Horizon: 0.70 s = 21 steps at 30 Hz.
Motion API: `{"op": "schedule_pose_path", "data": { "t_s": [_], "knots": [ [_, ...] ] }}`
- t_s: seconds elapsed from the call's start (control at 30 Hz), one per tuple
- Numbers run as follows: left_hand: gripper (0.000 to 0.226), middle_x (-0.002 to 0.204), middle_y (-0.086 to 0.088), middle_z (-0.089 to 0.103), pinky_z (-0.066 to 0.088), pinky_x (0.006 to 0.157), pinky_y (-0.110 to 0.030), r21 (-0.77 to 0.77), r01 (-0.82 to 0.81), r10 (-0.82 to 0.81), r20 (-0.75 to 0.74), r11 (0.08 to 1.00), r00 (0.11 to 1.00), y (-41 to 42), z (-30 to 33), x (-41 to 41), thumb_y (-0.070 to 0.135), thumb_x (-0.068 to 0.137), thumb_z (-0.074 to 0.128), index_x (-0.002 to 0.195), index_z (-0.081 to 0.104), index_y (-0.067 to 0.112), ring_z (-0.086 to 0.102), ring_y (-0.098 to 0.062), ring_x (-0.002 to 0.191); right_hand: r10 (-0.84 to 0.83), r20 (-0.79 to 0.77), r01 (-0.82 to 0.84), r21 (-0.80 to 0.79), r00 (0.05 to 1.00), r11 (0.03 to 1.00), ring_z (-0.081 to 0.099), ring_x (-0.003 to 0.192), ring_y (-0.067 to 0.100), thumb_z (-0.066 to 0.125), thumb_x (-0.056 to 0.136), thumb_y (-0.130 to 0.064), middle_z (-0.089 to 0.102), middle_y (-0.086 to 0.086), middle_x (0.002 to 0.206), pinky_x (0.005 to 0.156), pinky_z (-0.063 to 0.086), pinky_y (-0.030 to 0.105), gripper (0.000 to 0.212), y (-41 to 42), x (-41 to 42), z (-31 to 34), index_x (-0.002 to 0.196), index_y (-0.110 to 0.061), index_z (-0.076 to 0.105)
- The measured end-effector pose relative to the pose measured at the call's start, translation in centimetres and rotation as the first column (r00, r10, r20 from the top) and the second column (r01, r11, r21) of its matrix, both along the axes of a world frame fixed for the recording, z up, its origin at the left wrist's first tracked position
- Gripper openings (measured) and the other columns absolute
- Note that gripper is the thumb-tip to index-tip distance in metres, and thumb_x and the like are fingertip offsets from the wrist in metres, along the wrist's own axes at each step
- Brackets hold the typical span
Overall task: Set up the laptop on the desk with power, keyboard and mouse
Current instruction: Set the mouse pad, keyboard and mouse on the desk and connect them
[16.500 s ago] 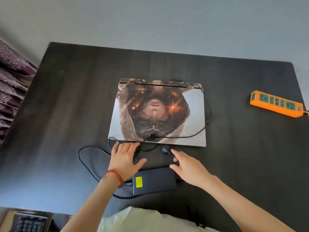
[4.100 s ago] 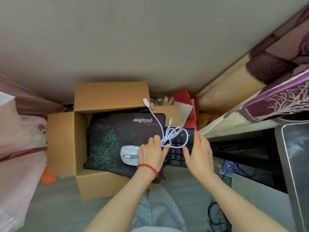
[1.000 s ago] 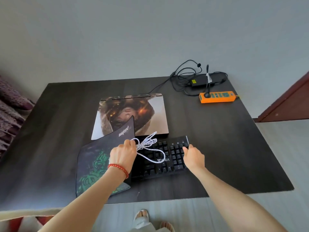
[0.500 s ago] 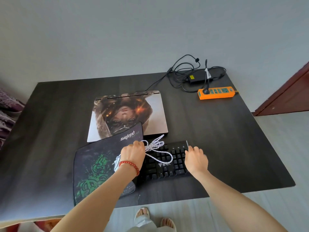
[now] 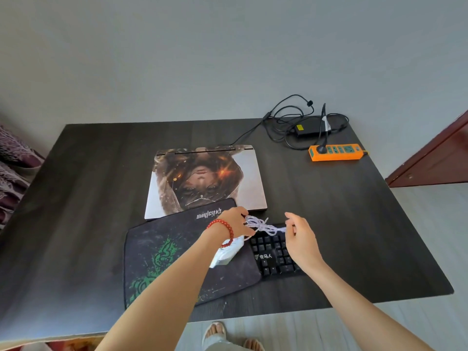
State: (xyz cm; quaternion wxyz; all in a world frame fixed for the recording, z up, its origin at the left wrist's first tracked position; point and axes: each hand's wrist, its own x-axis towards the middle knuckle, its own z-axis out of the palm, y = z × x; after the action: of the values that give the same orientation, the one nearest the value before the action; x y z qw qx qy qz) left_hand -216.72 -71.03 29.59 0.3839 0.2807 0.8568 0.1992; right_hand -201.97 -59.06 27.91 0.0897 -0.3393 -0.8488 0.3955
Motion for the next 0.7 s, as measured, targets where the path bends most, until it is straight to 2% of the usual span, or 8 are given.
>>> {"op": "schedule_pose_path", "data": {
  "t_s": [0.1,0.17,0.23,0.3,0.37,0.5,0.6,0.7],
  "knots": [
    [0.066,0.137,-0.008,0.047,0.037,0.099,-0.03,0.101,-0.026,0.016,0.09,0.995,0.996,-2.6,-0.2,-0.8,0.03,0.079,0.069,0.136,0.038,0.017,0.047,-0.024,0.123,0.057,0.033,-0.057,0.015,0.998,0.998,0.056,0.108,0.025,0.041,0.094,-0.006,0.058,0.012,0.118,0.091,0.041,0.031,0.032,-1.4,-0.3,-0.5,0.124,-0.006,0.053],
    [0.053,0.136,-0.007,0.05,0.038,0.099,-0.03,0.179,-0.147,0.152,-0.014,0.973,0.988,-5.3,-1.1,-1.1,0.031,0.083,0.064,0.131,0.046,0.019,0.048,-0.023,0.121,0.094,0.066,-0.095,0.019,0.993,0.995,0.056,0.108,0.025,0.042,0.094,-0.007,0.056,0.012,0.121,0.092,0.042,0.031,0.033,-2.4,-0.8,-0.8,0.126,-0.007,0.052],
    [0.041,0.132,-0.007,0.051,0.04,0.1,-0.04,0.203,-0.381,0.42,-0.202,0.902,0.885,-8.8,-2.3,-1.3,0.03,0.084,0.06,0.124,0.053,0.023,0.048,-0.027,0.119,0.127,0.121,-0.132,0.037,0.985,0.991,0.053,0.11,0.025,0.043,0.094,-0.015,0.053,0.011,0.124,0.093,0.044,0.035,0.036,-3.8,-1.6,-1.1,0.129,-0.012,0.048],
    [0.043,0.136,-0.009,0.044,0.032,0.102,-0.048,0.135,-0.595,0.6,-0.351,0.792,0.719,-12.8,-3.6,-1.4,0.03,0.084,0.058,0.126,0.05,0.022,0.037,-0.032,0.125,0.124,0.215,-0.136,0.042,0.969,0.99,0.048,0.113,0.026,0.043,0.094,-0.031,0.046,0.01,0.125,0.091,0.046,0.04,0.044,-5.6,-2.7,-1.7,0.135,-0.019,0.039],
    [0.058,0.144,-0.011,0.032,0.024,0.104,-0.052,-0.009,-0.737,0.672,-0.404,0.676,0.621,-16.7,-4.9,-1.6,0.039,0.083,0.057,0.133,0.038,0.017,0.025,-0.033,0.132,0.096,0.338,-0.116,0.037,0.936,0.993,0.042,0.118,0.03,0.042,0.09,-0.046,0.037,0.009,0.13,0.09,0.045,0.043,0.056,-7.7,-4.3,-2.2,0.14,-0.026,0.028],
    [0.084,0.143,-0.019,0.031,0.023,0.105,-0.054,-0.246,-0.834,0.802,-0.243,0.494,0.546,-21.9,-6.9,-3.2,0.059,0.077,0.057,0.135,0.031,0.005,0.026,-0.036,0.132,0.048,0.505,-0.129,0.126,0.862,0.984,0.034,0.119,0.038,0.042,0.081,-0.065,0.024,0.01,0.141,0.089,0.042,0.048,0.071,-10.9,-6.9,-3.6,0.14,-0.03,0.023],
    [0.061,0.127,-0.023,0.049,0.035,0.101,-0.052,-0.201,-0.791,0.775,-0.169,0.578,0.609,-23.4,-7.3,-4.1,0.051,0.083,0.055,0.118,0.052,0.001,0.042,-0.041,0.118,-0.023,0.541,-0.082,0.169,0.841,0.982,0.03,0.122,0.038,0.046,0.076,-0.069,0.018,0.01,0.145,0.092,0.039,0.049,0.076,-12.4,-7.9,-4.8,0.137,-0.027,0.027],
    [0.034,0.112,-0.023,0.053,0.043,0.087,-0.046,0.066,-0.781,0.768,-0.245,0.622,0.591,-23.6,-7.0,-3.3,0.03,0.086,0.06,0.098,0.055,-0.001,0.048,-0.04,0.102,-0.073,0.548,-0.039,0.191,0.833,0.981,0.02,0.128,0.04,0.05,0.073,-0.07,0.01,0.011,0.148,0.095,0.036,0.052,0.08,-13.4,-8.6,-5.4,0.136,-0.029,0.025]
  ]
}}
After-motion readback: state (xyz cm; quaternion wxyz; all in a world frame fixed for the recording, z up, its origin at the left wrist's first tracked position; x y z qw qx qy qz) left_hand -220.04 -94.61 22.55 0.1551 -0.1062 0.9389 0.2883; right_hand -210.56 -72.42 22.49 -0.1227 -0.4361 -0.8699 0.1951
